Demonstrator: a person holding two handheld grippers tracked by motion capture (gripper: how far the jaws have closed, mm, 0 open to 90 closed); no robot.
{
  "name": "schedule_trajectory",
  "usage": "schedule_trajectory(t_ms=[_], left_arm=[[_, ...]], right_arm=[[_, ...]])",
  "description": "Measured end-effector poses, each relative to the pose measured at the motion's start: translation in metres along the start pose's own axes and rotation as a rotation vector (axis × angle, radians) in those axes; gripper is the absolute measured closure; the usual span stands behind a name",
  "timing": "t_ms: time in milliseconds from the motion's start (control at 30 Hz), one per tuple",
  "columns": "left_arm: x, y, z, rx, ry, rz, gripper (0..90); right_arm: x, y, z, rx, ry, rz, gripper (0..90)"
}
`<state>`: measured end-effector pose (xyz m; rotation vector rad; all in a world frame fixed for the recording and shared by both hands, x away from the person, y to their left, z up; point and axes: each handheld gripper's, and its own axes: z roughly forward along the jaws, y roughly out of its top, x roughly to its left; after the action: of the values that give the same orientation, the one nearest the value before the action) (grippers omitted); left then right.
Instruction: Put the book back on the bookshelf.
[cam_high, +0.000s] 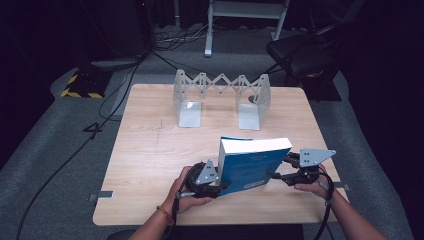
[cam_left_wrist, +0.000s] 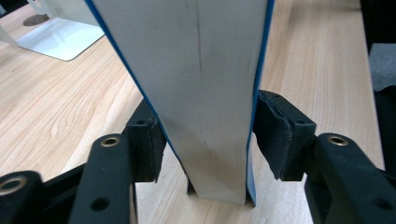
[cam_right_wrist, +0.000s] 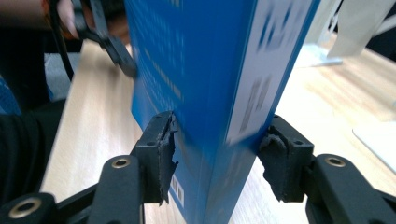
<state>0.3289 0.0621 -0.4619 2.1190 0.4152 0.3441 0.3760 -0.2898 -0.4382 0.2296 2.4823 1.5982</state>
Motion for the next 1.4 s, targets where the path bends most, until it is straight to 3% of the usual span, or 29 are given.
schedule_trajectory(t_ms=[300, 500, 700, 967, 1267, 1333, 1400], left_arm=[[0.006, 0.003, 0.004, 0.005, 0.034, -0.011, 42.4], [0.020, 0.005, 0.007, 0.006, 0.054, -0.024, 39.0], [0.025, 0.007, 0.009, -0.001, 0.048, -0.018, 37.8], [0.020, 0.004, 0.010, -0.011, 0.059, -0.009, 35.3], [0.021, 0.013, 0.023, -0.002, 0.123, -0.002, 34.0], [0.023, 0.015, 0.025, -0.014, 0.129, -0.005, 35.7], [0.025, 0.021, 0.029, -0.076, 0.144, -0.026, 39.5]], right_arm=[[0.007, 0.013, -0.008, -0.027, 0.000, -0.032, 52.1], [0.017, 0.022, -0.011, -0.037, 0.027, -0.075, 57.8], [0.027, 0.033, -0.007, -0.032, -0.017, -0.092, 57.3], [0.034, 0.040, -0.002, -0.042, -0.046, -0.092, 56.9], [0.039, 0.046, 0.000, -0.025, -0.107, -0.087, 56.8], [0.039, 0.046, -0.001, -0.018, -0.124, -0.086, 56.8], [0.038, 0.045, -0.003, -0.018, -0.144, -0.081, 56.0]])
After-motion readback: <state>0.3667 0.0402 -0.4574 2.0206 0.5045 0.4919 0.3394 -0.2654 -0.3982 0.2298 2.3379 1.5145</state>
